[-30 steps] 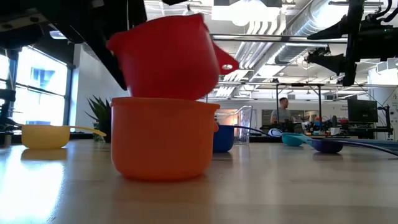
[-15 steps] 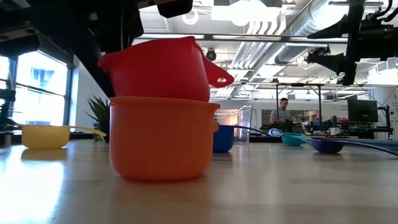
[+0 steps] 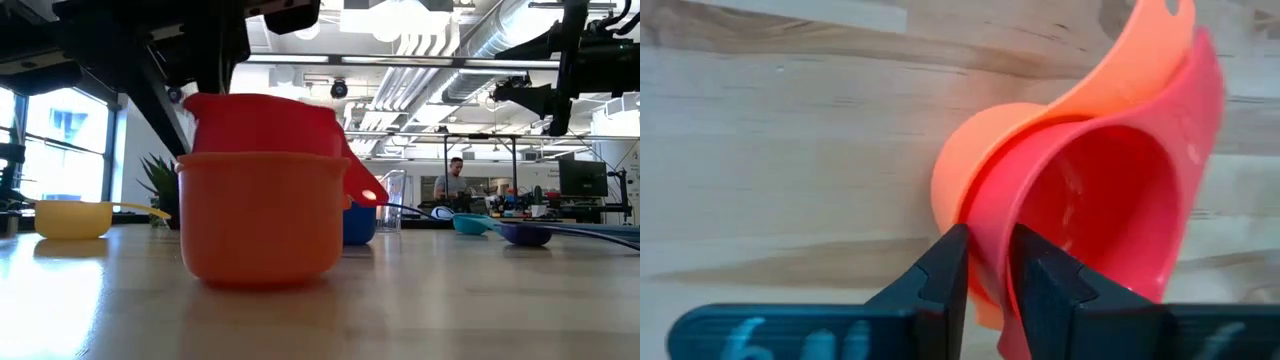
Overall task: Nest measuring cups in basket
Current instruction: Stack the red measuring cup on the orange measuring cup, then stack the blue measuring cup on the red measuring cup
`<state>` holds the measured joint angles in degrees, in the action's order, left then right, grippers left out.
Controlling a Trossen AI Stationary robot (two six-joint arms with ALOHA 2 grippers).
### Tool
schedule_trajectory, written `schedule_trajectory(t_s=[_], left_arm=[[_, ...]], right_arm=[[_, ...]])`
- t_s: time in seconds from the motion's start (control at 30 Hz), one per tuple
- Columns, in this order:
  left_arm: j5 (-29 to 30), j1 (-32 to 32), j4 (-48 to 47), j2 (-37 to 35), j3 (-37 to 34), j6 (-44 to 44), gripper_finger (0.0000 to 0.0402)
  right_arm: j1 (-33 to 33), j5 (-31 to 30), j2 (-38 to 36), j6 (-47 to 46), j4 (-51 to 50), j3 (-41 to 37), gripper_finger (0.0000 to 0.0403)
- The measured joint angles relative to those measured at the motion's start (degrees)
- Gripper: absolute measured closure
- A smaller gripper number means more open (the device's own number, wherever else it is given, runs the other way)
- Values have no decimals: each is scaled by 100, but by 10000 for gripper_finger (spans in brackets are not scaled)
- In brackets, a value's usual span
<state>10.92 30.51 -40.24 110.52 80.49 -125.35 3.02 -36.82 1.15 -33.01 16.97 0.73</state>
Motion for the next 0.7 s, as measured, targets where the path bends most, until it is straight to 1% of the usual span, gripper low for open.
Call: schedule_trajectory(t_s=[0.23, 0.57, 0.7], left_arm=[[-310, -1, 75, 0, 0, 103, 330], [-296, -18, -36, -256, 0, 305, 329], [-274, -16, -51, -299, 2, 494, 331]], right_arm=[[0, 0, 0, 0, -1, 0, 146], [-1, 112, -4, 51, -31, 0, 146], [-1, 464, 15, 418, 64, 0, 146]])
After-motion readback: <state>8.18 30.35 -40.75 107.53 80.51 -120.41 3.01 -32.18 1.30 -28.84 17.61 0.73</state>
